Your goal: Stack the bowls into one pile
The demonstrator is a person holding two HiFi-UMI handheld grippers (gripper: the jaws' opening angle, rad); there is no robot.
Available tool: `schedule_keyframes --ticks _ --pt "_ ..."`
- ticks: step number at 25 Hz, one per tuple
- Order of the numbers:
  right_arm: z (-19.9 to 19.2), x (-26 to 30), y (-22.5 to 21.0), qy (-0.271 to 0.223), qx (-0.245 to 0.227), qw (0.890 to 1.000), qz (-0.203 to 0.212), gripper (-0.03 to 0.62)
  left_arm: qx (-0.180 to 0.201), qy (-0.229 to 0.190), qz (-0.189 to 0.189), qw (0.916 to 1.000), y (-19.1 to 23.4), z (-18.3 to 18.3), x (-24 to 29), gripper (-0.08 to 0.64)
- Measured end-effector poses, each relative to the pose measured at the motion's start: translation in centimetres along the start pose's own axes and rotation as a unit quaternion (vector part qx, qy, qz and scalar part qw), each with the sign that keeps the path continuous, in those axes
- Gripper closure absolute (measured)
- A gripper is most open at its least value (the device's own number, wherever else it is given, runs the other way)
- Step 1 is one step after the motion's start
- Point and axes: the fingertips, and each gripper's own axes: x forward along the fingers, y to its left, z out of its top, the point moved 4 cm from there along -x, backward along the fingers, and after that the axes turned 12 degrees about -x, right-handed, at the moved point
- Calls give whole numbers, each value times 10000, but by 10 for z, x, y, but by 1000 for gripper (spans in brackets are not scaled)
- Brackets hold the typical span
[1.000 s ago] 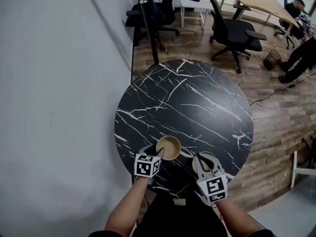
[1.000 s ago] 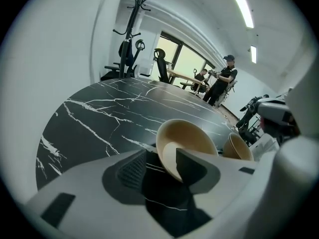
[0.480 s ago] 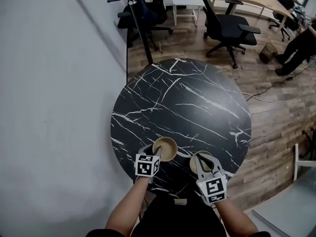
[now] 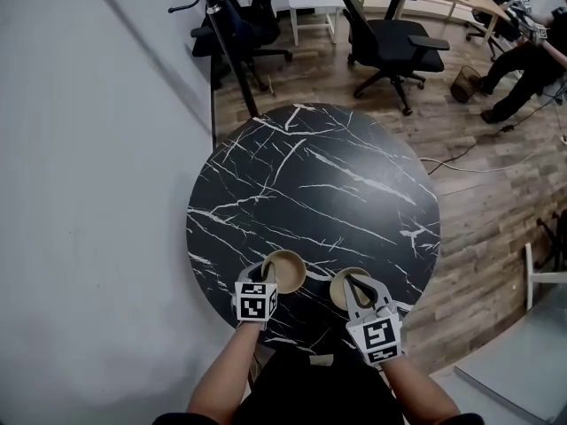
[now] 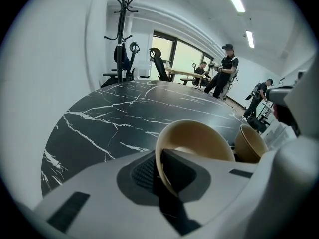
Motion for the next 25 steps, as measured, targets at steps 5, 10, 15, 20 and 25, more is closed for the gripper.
schedule_keyframes --ticks 5,10,15,20,25 --pt "0 -4 -1 -12 16 10000 -40 583 -54 -45 21 10000 -2 0 -2 529" --pt "-2 -8 -6 -31 54 10000 -58 583 -177 -68 36 9998 -6 3 -9 532" --pt "-10 -15 -15 -5 58 9999 -160 583 -248 -138 -24 9996 -18 7 -20 534" --pt "-15 -24 -24 -19 98 9996 -246 583 -255 -224 -125 9993 -36 14 -29 534" --pt "-16 -33 -30 -69 -79 9994 -344 583 -178 -508 -317 9980 -58 23 -39 534"
